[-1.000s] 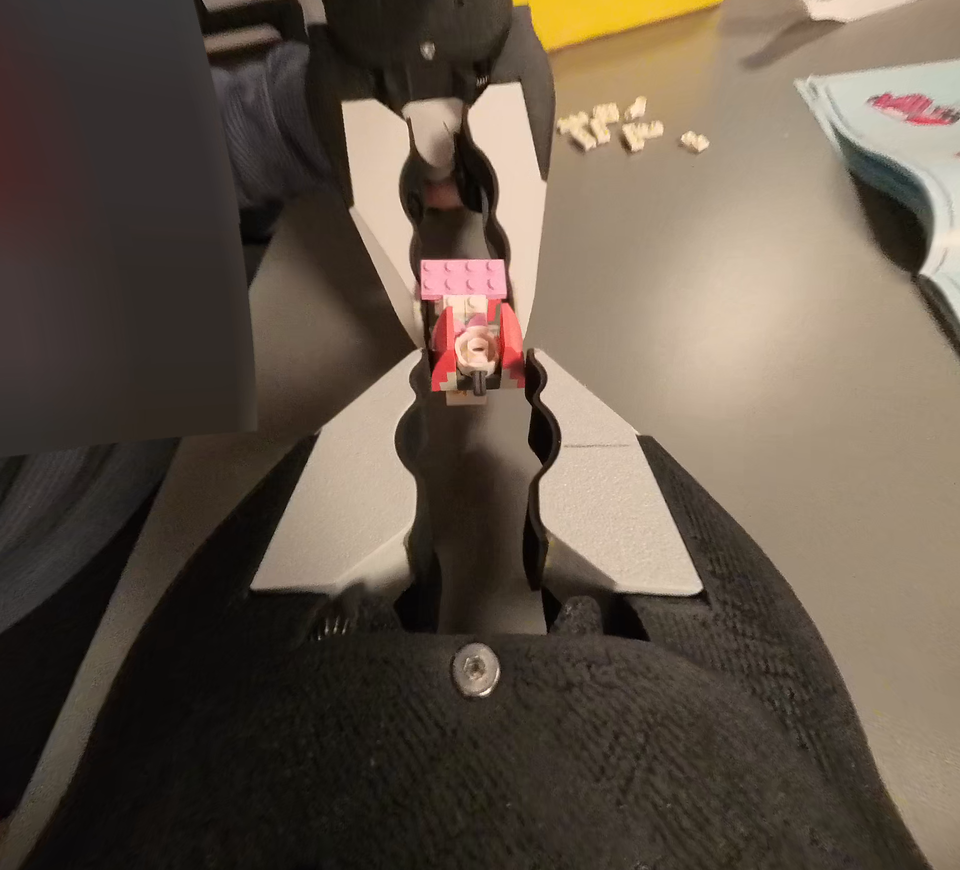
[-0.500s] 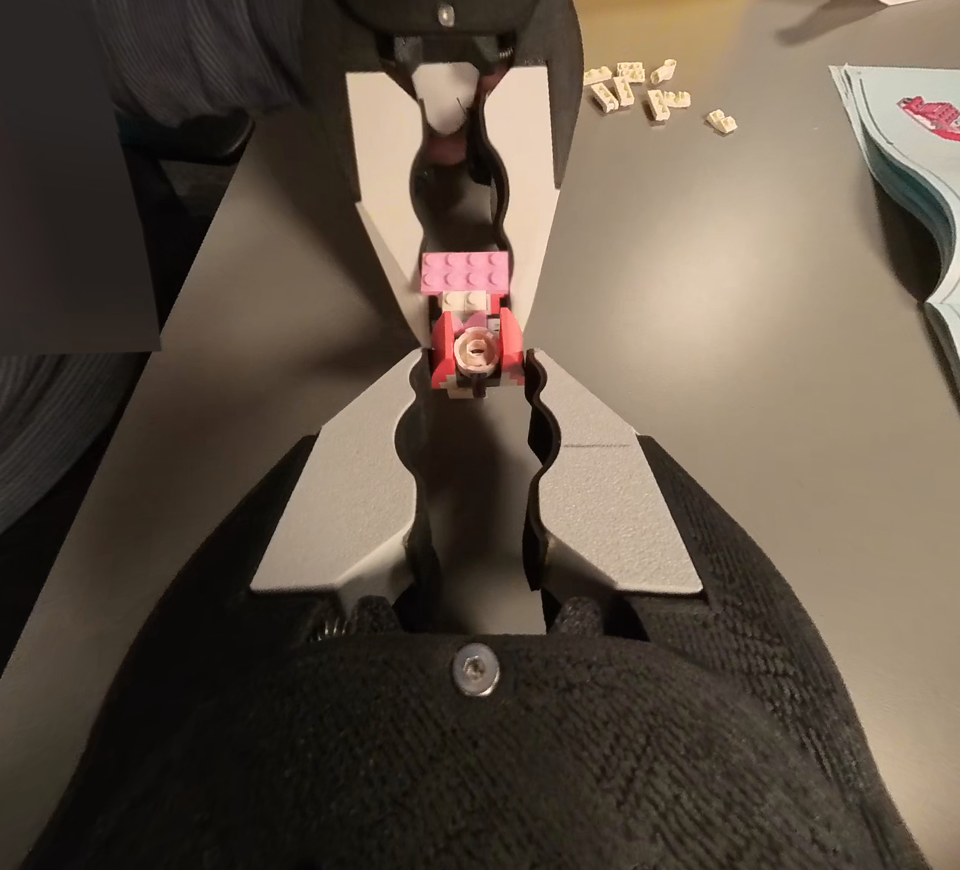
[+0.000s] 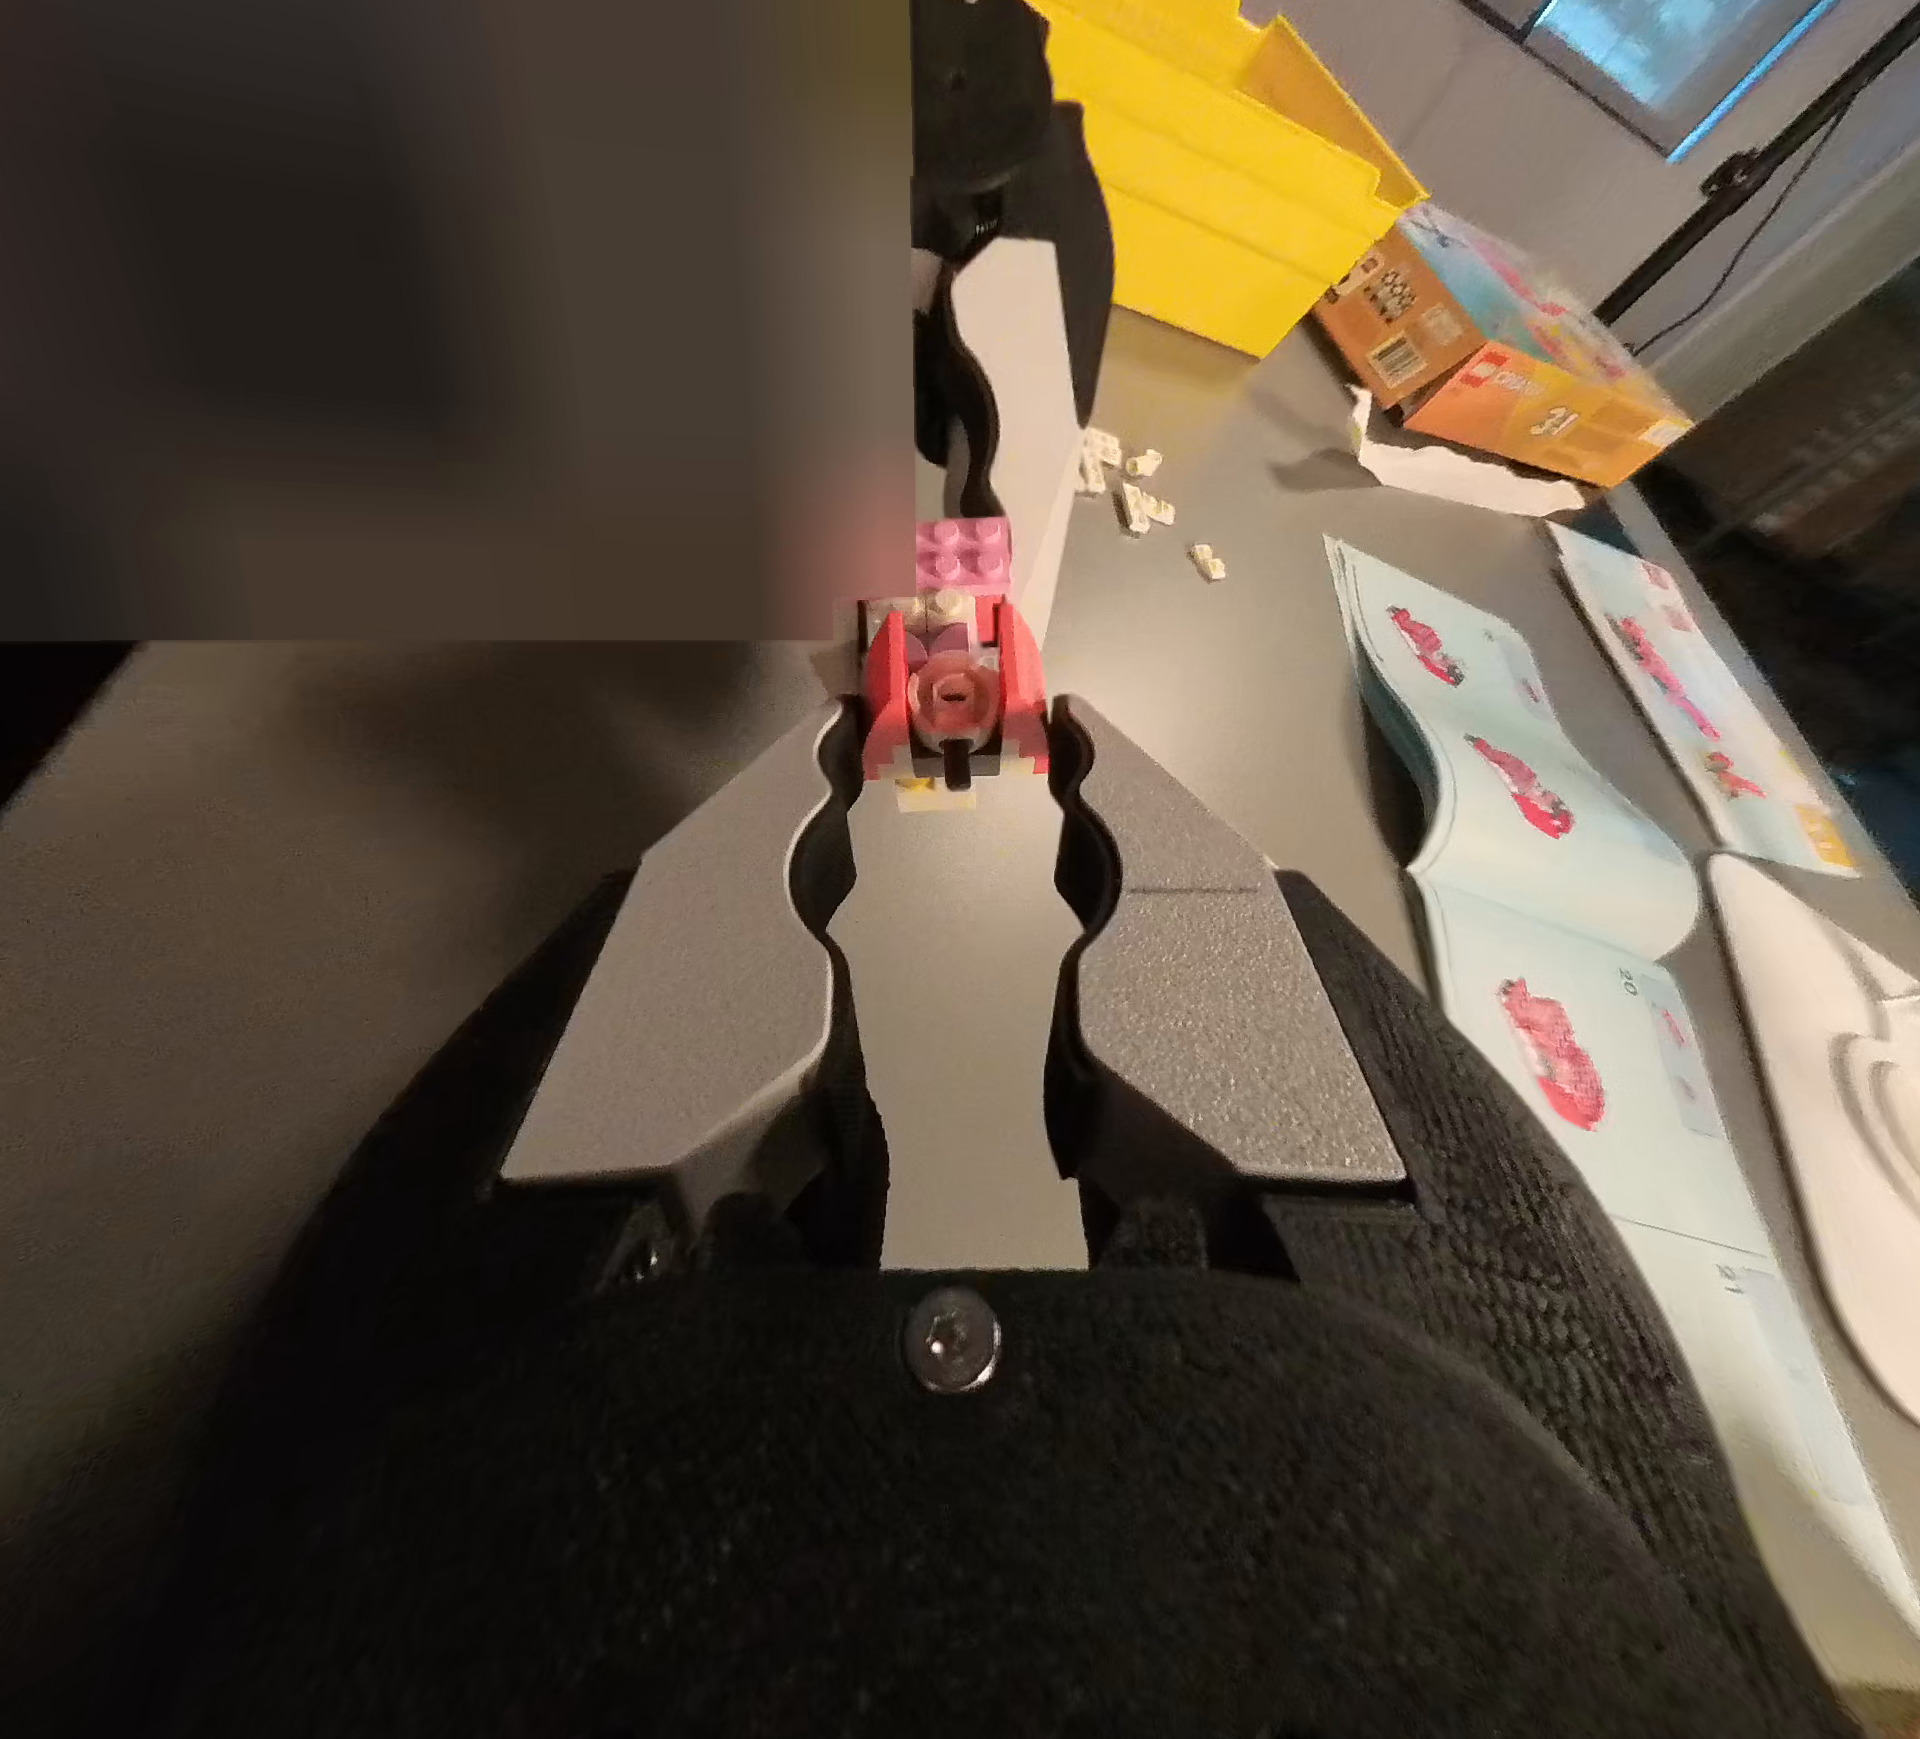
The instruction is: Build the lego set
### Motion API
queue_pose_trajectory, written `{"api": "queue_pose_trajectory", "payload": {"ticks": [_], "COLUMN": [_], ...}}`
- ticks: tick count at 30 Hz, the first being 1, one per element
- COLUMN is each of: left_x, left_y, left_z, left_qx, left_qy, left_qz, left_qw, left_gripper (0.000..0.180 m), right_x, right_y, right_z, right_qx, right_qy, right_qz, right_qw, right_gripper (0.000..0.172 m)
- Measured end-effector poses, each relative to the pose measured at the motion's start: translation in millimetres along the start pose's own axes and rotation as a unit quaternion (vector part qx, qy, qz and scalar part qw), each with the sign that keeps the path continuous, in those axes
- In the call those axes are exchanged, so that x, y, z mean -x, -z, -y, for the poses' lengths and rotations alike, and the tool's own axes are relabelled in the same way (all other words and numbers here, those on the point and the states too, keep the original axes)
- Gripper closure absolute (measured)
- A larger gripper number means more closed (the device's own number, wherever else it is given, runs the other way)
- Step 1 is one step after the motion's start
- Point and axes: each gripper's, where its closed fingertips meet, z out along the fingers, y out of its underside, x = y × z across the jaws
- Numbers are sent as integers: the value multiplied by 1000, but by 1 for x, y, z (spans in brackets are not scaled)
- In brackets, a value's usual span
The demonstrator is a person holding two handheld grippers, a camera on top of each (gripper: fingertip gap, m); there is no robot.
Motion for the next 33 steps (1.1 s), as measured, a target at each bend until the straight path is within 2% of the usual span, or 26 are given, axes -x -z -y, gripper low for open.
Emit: {"api": "queue_pose_trajectory", "payload": {"ticks": [3,7,10,14,21,26,33], "left_x": [-3,0,-1,1,-2,-2,-5], "left_y": [2,2,4,5,4,5,2], "left_z": [8,11,14,17,14,15,11], "left_qx": [-20,-28,-35,-46,-51,-57,-46], "left_qy": [-10,-25,-43,-34,-5,4,4], "left_qz": [2,16,26,25,-3,-6,-11], "left_qw": [1000,999,998,998,999,998,999], "left_gripper": [154,154,153,154,154,154,154], "right_x": [1,1,4,4,6,6,8], "right_y": [6,6,8,8,8,8,6], "right_z": [6,9,12,14,13,13,7], "right_qx": [-19,-12,-18,-25,-46,-36,-23], "right_qy": [-57,28,20,65,-35,37,-3], "right_qz": [31,-9,0,-24,20,-12,7], "right_qw": [998,999,1000,997,998,999,1000], "right_gripper": [137,137,137,137,137,137,137]}}
